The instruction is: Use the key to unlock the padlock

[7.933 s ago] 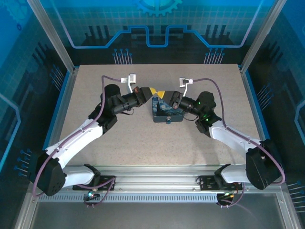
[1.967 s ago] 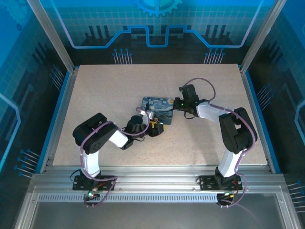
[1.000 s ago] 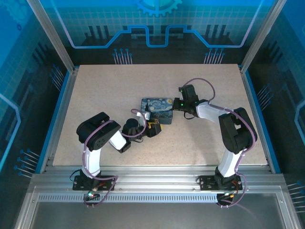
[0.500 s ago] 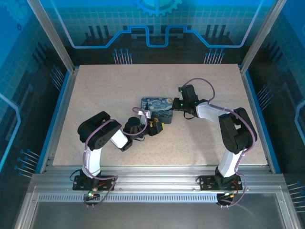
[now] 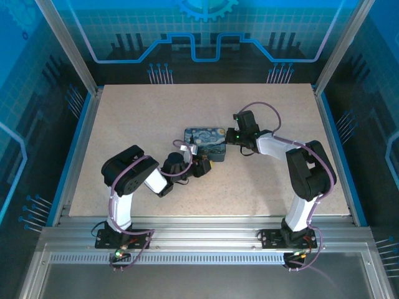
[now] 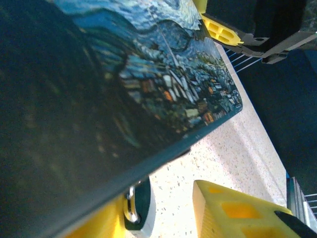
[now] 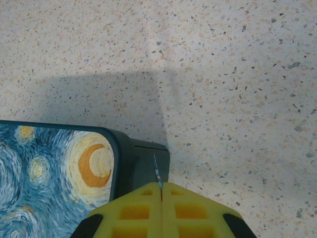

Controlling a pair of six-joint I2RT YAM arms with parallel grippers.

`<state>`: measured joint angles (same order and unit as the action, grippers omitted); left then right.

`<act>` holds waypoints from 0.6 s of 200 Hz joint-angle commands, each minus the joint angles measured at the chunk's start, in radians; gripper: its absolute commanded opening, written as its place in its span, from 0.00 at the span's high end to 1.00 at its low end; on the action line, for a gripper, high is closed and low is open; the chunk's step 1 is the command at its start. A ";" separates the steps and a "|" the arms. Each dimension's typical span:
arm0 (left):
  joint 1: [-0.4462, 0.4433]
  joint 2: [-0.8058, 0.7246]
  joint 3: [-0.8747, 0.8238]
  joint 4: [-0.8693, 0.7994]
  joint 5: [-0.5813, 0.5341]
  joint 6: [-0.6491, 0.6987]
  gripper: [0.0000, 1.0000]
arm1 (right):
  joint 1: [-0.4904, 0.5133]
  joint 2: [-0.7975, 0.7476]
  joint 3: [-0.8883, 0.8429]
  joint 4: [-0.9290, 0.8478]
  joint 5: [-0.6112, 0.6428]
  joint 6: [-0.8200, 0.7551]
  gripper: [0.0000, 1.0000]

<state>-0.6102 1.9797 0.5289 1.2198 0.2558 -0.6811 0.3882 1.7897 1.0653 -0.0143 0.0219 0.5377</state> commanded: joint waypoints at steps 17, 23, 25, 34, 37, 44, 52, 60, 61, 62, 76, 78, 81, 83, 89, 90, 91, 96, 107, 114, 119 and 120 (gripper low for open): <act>0.016 -0.003 0.002 -0.027 0.010 0.006 0.72 | 0.015 -0.040 -0.014 0.001 -0.007 -0.005 1.00; 0.017 -0.006 0.003 -0.033 0.013 0.009 0.75 | 0.015 -0.040 -0.016 0.002 -0.009 -0.005 1.00; 0.017 -0.008 0.005 -0.036 0.015 0.010 0.76 | 0.015 -0.041 -0.016 0.002 -0.008 -0.005 1.00; 0.019 -0.013 0.005 -0.049 0.013 0.011 0.78 | 0.014 -0.044 -0.016 0.002 -0.008 -0.005 1.00; 0.020 -0.014 0.006 -0.051 0.013 0.012 0.78 | 0.014 -0.043 -0.015 0.002 -0.008 -0.005 1.00; 0.021 -0.018 0.006 -0.057 0.014 0.015 0.80 | 0.013 -0.043 -0.016 0.002 -0.008 -0.005 1.00; 0.021 -0.022 0.008 -0.066 0.014 0.018 0.81 | 0.014 -0.042 -0.016 0.004 -0.011 -0.005 1.00; 0.022 -0.023 0.009 -0.074 0.017 0.020 0.84 | 0.014 -0.041 -0.014 0.004 -0.011 -0.005 1.00; 0.022 -0.024 0.009 -0.075 0.018 0.020 0.84 | 0.014 -0.040 -0.014 0.004 -0.013 -0.005 1.00; 0.023 -0.024 0.009 -0.076 0.018 0.020 0.85 | 0.014 -0.040 -0.014 0.004 -0.014 -0.004 1.00; 0.023 -0.024 0.014 -0.081 0.021 0.015 0.80 | 0.014 -0.037 -0.013 0.005 -0.016 -0.001 1.00; 0.023 -0.023 0.014 -0.082 0.022 0.014 0.78 | 0.013 -0.036 -0.014 0.006 -0.018 -0.001 1.00; 0.021 -0.023 0.015 -0.082 0.022 0.012 0.76 | 0.014 -0.037 -0.014 0.007 -0.018 0.001 1.00; 0.022 -0.022 0.016 -0.081 0.022 0.011 0.74 | 0.014 -0.037 -0.014 0.007 -0.019 0.000 1.00; 0.022 -0.019 0.020 -0.081 0.023 0.006 0.69 | 0.013 -0.036 -0.014 0.008 -0.019 0.001 1.00; 0.022 -0.019 0.021 -0.081 0.023 0.005 0.68 | 0.013 -0.035 -0.014 0.009 -0.019 0.001 1.00; 0.021 -0.017 0.021 -0.081 0.023 0.004 0.67 | 0.013 -0.035 -0.013 0.009 -0.019 0.001 1.00; 0.021 -0.014 0.027 -0.082 0.026 0.001 0.64 | 0.014 -0.035 -0.014 0.010 -0.020 0.001 1.00; 0.020 -0.004 0.038 -0.075 0.034 -0.010 0.60 | 0.014 -0.034 -0.014 0.014 -0.023 0.002 1.00; 0.018 0.005 0.047 -0.070 0.041 -0.017 0.57 | 0.016 -0.033 -0.013 0.014 -0.025 0.003 1.00; 0.017 0.011 0.053 -0.066 0.043 -0.022 0.57 | 0.016 -0.032 -0.015 0.015 -0.029 0.005 1.00; 0.016 0.012 0.053 -0.066 0.044 -0.023 0.57 | 0.016 -0.031 -0.016 0.016 -0.029 0.005 1.00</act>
<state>-0.5949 1.9736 0.5476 1.1702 0.2775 -0.6838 0.3882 1.7767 1.0595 -0.0139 0.0154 0.5381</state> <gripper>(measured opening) 0.416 0.062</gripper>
